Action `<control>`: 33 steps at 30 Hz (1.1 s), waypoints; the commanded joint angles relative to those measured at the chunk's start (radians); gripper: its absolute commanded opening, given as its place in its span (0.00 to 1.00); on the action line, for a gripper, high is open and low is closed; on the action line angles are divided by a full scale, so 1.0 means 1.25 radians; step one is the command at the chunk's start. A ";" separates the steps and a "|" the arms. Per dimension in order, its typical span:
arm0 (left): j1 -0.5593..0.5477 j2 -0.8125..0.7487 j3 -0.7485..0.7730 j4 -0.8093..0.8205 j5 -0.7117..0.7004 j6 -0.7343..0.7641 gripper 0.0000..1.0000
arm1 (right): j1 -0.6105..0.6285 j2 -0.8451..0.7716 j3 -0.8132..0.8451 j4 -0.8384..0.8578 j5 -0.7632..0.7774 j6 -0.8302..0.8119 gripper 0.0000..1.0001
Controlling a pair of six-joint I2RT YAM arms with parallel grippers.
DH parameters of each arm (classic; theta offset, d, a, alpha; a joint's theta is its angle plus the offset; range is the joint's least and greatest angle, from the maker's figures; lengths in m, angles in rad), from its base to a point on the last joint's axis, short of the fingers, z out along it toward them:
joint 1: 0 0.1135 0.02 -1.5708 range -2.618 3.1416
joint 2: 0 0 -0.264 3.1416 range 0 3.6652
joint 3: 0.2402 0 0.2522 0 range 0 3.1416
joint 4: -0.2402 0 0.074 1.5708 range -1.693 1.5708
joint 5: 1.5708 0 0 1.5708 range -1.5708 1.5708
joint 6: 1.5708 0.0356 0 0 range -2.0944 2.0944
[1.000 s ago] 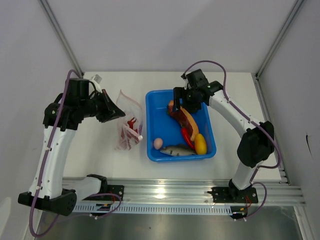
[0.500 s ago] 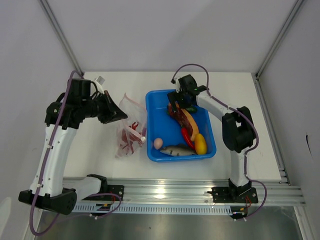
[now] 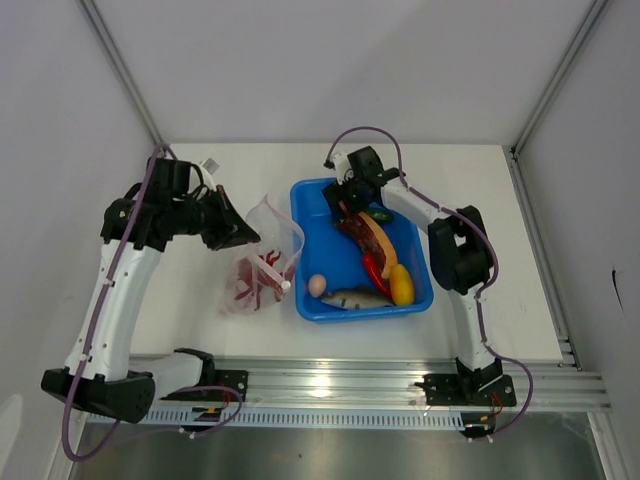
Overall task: Place the food in the zip-top bag and seal the zipper
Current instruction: Pick up the fake food from the bin.
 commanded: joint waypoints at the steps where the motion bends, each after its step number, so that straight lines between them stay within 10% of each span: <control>1: -0.003 0.008 0.013 0.009 0.023 0.020 0.01 | -0.004 0.031 0.035 0.000 -0.019 -0.023 0.81; 7: -0.003 0.013 0.010 0.008 0.026 0.024 0.01 | -0.010 0.047 0.049 -0.010 -0.050 -0.013 0.68; 18: -0.003 0.003 -0.036 0.058 0.041 0.007 0.01 | -0.003 -0.070 0.011 -0.014 0.009 0.048 0.00; 33: -0.006 0.019 -0.097 0.156 0.062 -0.034 0.01 | -0.012 -0.251 0.174 -0.212 0.201 0.355 0.00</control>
